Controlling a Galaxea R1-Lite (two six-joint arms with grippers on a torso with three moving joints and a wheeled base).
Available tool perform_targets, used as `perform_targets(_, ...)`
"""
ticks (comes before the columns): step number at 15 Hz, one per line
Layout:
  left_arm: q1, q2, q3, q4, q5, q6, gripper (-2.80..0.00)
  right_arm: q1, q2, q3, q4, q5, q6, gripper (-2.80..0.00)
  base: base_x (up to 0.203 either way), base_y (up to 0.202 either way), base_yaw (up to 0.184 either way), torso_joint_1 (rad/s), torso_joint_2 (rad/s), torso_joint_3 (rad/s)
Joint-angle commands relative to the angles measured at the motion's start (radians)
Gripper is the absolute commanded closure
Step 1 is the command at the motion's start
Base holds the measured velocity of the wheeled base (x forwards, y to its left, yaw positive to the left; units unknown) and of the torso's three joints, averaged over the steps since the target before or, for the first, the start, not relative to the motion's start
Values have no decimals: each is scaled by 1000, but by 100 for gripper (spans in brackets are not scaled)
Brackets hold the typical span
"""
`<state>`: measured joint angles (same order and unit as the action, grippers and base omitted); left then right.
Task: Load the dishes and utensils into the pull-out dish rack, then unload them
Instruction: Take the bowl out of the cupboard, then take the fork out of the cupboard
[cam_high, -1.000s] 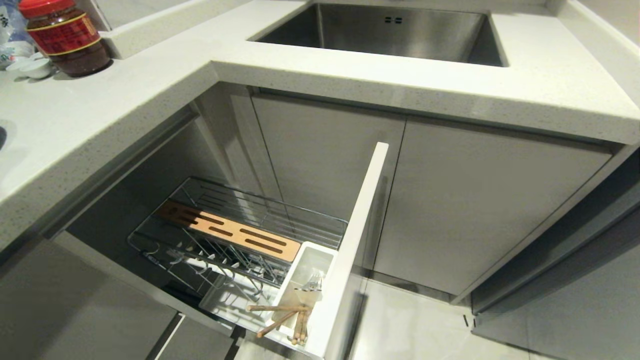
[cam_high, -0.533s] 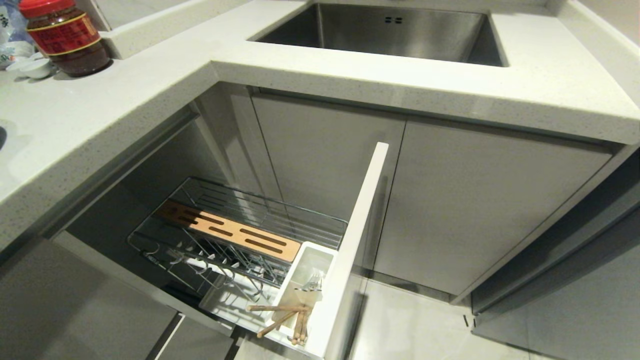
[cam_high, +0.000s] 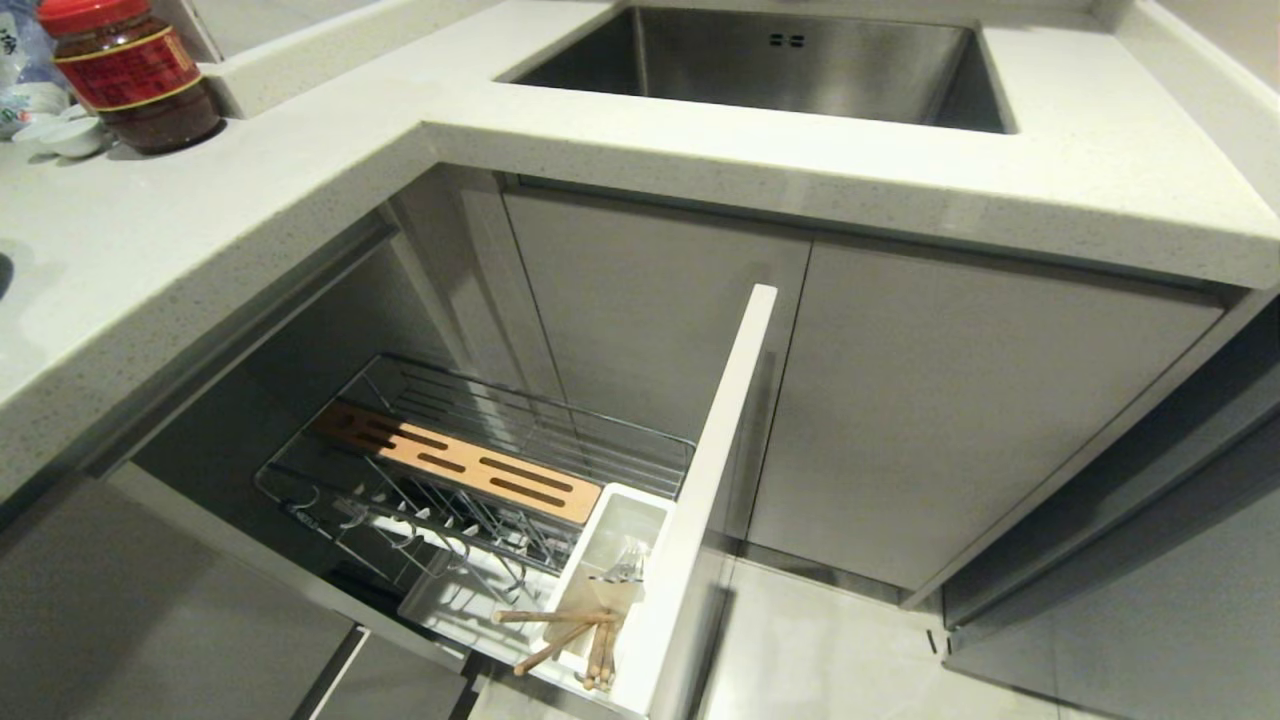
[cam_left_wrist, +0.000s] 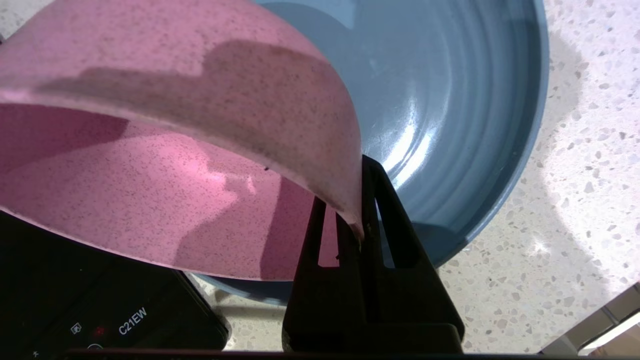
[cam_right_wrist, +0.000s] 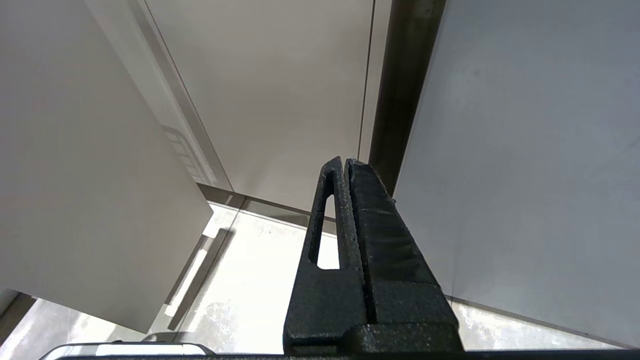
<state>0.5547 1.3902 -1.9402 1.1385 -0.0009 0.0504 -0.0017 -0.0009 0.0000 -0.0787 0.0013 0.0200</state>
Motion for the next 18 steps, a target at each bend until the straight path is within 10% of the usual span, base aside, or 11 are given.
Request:
perform_targets(1,1,6,1,14,1,3,0,0,-1,26,-1,0,0,0,0,0,0,0,0,0)
perform_targets(2,1,7,0,11,4,2,0,0,-1,26,-1,0,0,0,0,0,0,0,0,0)
perform_targets(3,1,7,0,6,5,2,-280,0,-1,26,-1,0,0,0,0,0,0,0,0,0)
perform_targets(10,5,-6,1,-50,8,-24,-280,0,-1,26,-1,0,0,0,0,0,0,0,0,0)
perform_targets(17,-33,-146,17,-404,4,-400,-280,0,-1,26,-1,0,0,0,0,0,0,0,0,0)
perform_targets(18,-65,-173,34,-462,4,-466,0,0,-1,26,-1,0,0,0,0,0,0,0,0,0)
